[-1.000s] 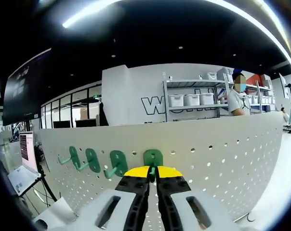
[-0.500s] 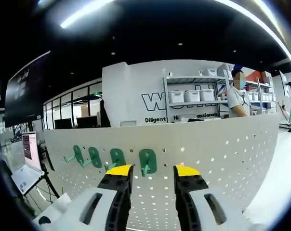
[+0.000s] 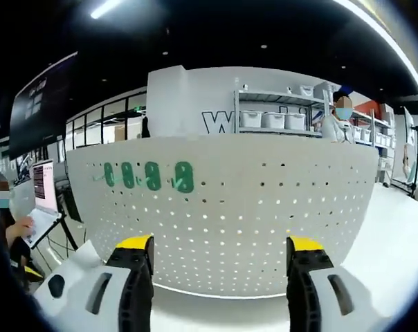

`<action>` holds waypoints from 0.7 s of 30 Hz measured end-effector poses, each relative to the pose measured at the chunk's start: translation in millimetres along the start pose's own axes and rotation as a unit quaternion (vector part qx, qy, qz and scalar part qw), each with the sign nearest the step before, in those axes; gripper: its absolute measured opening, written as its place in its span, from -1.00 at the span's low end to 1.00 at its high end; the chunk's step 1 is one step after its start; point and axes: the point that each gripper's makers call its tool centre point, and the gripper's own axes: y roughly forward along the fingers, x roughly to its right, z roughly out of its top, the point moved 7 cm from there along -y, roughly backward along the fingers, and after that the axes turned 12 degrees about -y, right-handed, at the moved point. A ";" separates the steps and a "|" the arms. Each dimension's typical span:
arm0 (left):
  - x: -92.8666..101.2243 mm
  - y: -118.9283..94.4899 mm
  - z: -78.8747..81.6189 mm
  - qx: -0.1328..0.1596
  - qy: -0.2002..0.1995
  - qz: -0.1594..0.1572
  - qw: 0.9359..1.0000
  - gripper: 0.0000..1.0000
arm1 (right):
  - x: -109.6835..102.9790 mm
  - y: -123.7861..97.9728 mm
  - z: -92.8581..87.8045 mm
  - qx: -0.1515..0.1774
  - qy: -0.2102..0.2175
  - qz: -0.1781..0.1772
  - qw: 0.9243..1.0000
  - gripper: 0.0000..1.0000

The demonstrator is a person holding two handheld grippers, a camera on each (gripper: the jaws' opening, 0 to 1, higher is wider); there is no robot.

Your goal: Insert the hook assembly into the mounting plate slot until the hook locks in place.

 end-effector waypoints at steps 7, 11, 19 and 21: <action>1.0 0.3 0.0 -0.002 0.000 -0.002 1.000 0.95 | 16.2 -29.0 -37.3 -0.022 -0.027 0.000 0.999 0.60; 1.4 0.9 -2.3 -0.007 0.001 -0.002 1.000 0.96 | 14.2 -43.2 -63.8 -0.043 -0.060 0.022 0.997 0.61; 1.8 0.3 -4.5 -0.010 0.000 0.001 1.000 1.00 | 14.2 -76.5 -105.5 -0.093 -0.096 0.031 0.991 0.70; 1.9 0.2 -5.3 -0.011 -0.001 0.002 1.000 1.00 | 14.6 -83.7 -113.8 -0.104 -0.087 0.035 0.990 0.72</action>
